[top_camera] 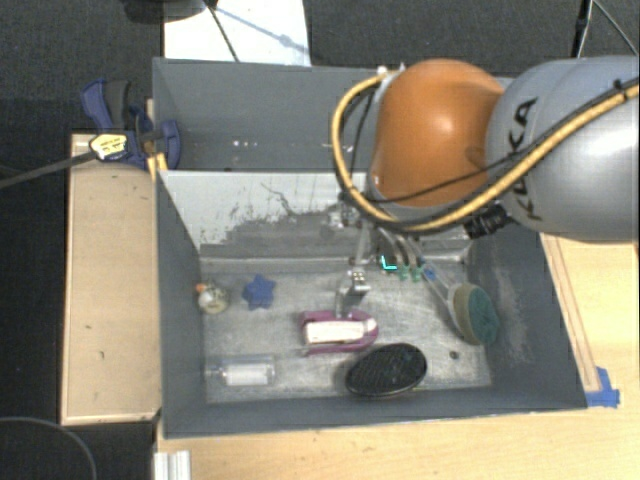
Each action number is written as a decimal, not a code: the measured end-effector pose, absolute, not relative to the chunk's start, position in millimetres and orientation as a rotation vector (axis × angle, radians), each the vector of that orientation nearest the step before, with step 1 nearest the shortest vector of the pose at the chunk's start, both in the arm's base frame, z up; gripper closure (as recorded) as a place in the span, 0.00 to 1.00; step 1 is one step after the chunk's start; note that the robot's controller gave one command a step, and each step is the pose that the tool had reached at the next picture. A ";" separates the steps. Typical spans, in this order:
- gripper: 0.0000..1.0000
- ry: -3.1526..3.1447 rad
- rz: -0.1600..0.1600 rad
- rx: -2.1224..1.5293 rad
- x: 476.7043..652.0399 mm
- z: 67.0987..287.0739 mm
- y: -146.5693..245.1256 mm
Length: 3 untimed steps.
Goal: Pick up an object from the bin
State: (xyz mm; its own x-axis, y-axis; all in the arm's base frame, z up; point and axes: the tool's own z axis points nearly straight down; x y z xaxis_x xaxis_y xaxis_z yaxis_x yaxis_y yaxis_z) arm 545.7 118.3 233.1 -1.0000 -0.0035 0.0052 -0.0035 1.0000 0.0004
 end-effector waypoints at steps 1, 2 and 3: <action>0.00 -3.113 -0.001 0.430 520.6 69.2 96.2; 1.00 -3.114 -0.002 0.422 521.0 71.8 96.9; 1.00 -3.124 0.000 0.390 509.1 136.3 84.7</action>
Offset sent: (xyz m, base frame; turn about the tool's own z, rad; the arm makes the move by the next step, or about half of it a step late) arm -0.0255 -0.0220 -0.1631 -0.2728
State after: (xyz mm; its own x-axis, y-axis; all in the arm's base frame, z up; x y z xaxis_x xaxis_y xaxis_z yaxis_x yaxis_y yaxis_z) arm 509.1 84.7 136.3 -0.9693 -0.2457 -0.0069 -0.2457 0.9694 -0.0006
